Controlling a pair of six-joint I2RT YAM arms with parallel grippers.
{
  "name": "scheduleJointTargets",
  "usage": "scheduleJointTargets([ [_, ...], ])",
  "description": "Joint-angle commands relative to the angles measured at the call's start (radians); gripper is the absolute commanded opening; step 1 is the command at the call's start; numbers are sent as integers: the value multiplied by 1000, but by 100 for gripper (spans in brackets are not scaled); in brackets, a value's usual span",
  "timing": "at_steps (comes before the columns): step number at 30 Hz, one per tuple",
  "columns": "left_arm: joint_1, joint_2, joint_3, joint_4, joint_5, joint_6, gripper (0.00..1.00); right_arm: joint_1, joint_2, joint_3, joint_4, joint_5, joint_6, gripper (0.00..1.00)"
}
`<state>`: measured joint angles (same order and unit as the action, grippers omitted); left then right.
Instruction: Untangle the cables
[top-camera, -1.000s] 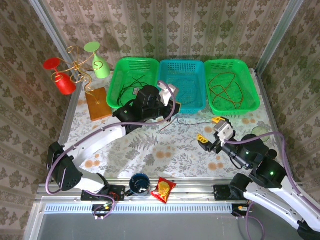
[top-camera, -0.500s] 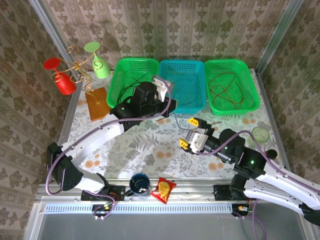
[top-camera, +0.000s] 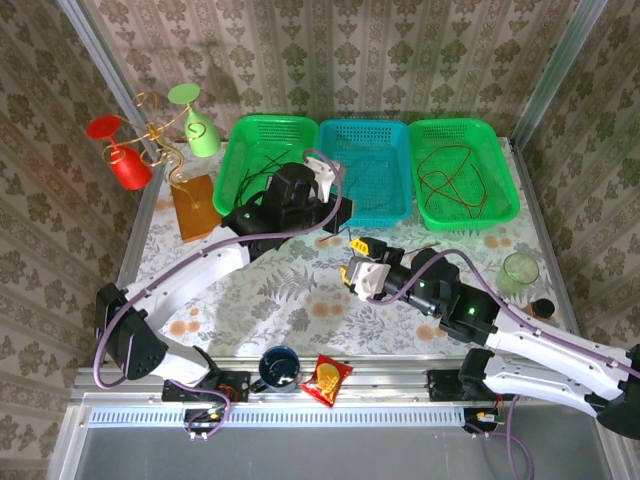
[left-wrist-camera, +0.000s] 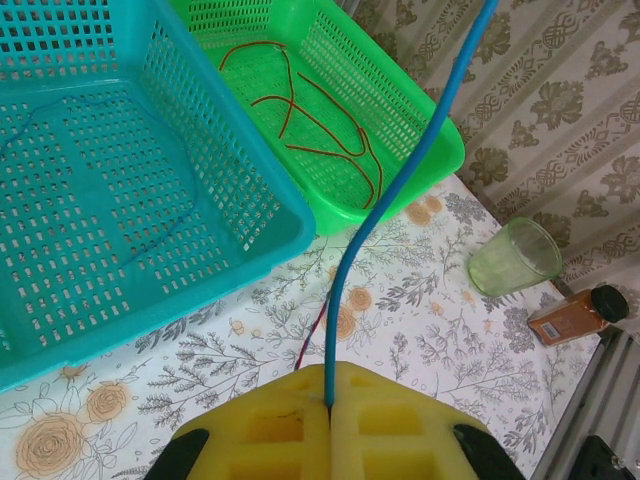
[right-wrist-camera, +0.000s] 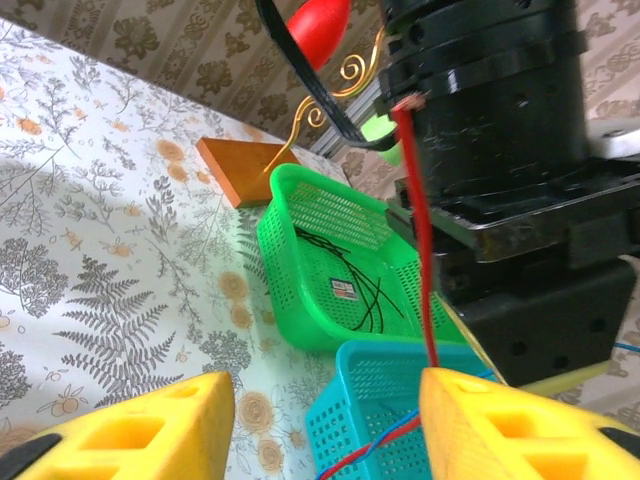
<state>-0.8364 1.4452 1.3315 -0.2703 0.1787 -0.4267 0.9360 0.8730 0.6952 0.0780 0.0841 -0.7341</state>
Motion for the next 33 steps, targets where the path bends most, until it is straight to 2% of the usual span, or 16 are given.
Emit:
scheduleJointTargets([
  [1, -3, 7, 35, -11, 8, -25, 0, -37, 24, 40, 59, -84, 16, 58],
  [8, -4, 0, 26, -15, 5, -42, 0, -118, 55, 55, 91, -230, 116, 58],
  [11, -5, 0, 28, -17, 11, -50, 0, -157, 67, 71, 95, -309, 173, 55],
  [21, -5, 4, 43, -30, 11, -51, 0, -176, 168, 136, 78, -296, 81, 46],
  [24, -6, 3, 46, -37, 10, -48, 0, -175, 201, 157, 70, -293, 59, 37],
  [29, -3, -9, 48, -46, 2, -44, 0, -180, 229, 158, 89, -264, 40, 16],
  [33, 3, -15, 50, -47, 2, -45, 0, -183, 220, 136, 131, -242, 41, 13],
])
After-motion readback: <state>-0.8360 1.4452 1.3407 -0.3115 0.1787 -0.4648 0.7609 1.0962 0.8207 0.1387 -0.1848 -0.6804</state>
